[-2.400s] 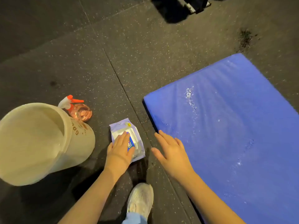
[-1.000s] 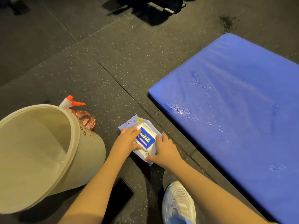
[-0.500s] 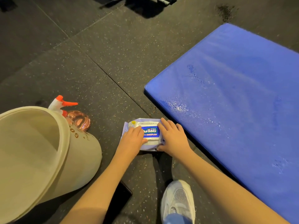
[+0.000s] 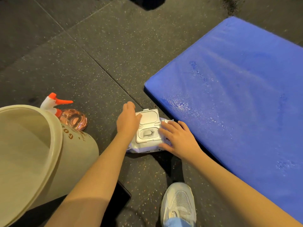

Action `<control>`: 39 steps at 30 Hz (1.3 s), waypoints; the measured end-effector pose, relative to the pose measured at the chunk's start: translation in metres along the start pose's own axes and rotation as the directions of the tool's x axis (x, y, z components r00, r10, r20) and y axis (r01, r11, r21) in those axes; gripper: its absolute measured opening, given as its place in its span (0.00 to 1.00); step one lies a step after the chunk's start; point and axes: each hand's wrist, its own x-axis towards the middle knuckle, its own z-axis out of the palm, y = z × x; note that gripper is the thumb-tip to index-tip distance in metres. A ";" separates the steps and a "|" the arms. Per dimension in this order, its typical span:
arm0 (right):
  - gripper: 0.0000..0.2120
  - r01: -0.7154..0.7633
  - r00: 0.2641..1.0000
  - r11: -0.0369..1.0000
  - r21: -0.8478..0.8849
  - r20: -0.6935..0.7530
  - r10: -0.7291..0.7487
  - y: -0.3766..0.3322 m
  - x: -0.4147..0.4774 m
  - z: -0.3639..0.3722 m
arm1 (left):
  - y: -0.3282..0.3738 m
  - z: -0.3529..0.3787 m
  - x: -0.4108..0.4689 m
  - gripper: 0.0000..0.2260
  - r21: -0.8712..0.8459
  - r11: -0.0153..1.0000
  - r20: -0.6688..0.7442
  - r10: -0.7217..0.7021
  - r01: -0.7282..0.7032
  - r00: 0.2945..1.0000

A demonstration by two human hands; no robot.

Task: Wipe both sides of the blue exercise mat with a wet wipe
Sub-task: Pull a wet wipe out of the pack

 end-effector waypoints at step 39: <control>0.03 -0.232 0.966 0.953 0.192 -0.067 0.249 -0.014 0.024 0.017 | -0.017 0.014 -0.035 0.15 0.323 0.747 0.425 0.434 -0.581 0.794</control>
